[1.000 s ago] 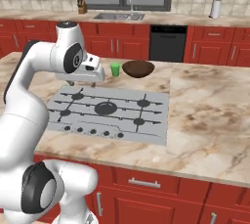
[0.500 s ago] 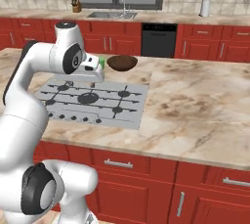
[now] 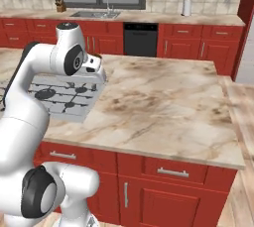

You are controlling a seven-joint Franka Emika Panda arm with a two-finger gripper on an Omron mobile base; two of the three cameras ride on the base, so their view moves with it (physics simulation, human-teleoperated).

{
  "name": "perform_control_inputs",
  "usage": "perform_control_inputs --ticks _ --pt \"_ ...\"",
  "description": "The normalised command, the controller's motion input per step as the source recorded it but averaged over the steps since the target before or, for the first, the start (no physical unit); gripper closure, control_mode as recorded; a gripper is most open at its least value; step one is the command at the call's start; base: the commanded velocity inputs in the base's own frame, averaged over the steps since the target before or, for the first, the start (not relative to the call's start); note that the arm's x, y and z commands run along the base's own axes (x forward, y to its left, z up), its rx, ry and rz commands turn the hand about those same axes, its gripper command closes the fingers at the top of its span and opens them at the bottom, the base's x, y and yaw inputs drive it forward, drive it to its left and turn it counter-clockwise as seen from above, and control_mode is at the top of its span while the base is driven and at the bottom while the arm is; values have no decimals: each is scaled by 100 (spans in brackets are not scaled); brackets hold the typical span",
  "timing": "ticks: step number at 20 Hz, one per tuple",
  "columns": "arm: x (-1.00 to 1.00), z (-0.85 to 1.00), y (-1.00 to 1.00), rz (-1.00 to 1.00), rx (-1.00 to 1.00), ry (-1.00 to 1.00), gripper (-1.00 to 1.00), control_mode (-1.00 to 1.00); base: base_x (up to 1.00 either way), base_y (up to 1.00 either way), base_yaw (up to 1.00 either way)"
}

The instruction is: Pick the cup and bowl from the counter and place them on the counter next to the sink.

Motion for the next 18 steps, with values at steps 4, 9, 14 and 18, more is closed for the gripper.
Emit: perform_control_inputs --ticks 4,9,14,18 --pt "0 0 0 0 0 0 -100 100 -13 -100 0" --pt "0 0 0 0 0 0 -100 100 -11 -100 0" --pt "0 0 0 0 0 0 -100 100 -4 -100 0" --pt "0 0 0 0 0 0 -100 100 -1 -100 0"
